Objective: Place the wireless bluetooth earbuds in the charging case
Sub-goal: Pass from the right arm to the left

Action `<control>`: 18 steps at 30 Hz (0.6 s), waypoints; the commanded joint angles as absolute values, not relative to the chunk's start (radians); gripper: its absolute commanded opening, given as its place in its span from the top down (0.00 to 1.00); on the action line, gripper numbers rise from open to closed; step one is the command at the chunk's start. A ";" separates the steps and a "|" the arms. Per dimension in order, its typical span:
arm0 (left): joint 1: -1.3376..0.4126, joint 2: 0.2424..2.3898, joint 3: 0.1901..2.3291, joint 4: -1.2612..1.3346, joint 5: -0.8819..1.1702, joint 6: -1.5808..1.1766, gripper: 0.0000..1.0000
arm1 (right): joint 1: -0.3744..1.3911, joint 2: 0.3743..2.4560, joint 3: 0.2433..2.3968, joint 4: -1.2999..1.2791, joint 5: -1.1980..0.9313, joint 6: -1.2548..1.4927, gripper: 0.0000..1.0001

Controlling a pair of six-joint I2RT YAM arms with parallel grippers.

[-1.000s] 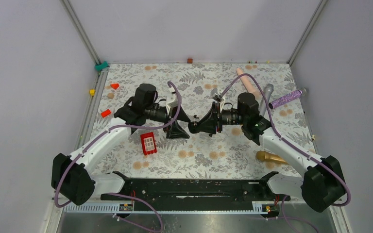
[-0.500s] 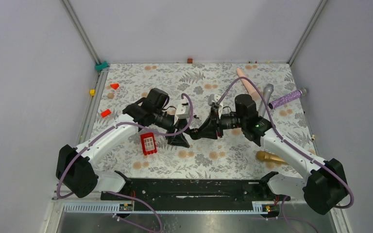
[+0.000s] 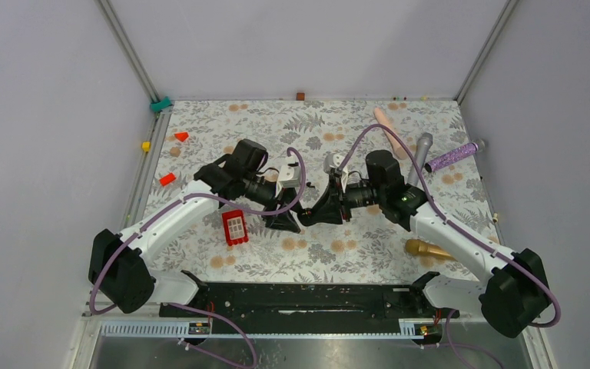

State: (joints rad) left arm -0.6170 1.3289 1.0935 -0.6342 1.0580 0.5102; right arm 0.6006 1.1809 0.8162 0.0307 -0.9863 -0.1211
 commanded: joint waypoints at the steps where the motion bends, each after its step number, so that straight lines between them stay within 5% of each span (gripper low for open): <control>1: -0.623 1.328 1.125 -0.600 1.079 0.502 0.42 | 0.620 1.191 0.864 0.016 -0.987 -0.155 0.85; 18: -0.638 1.344 1.135 -0.600 1.062 0.493 0.53 | 0.641 1.189 0.866 0.008 -0.959 -0.179 0.85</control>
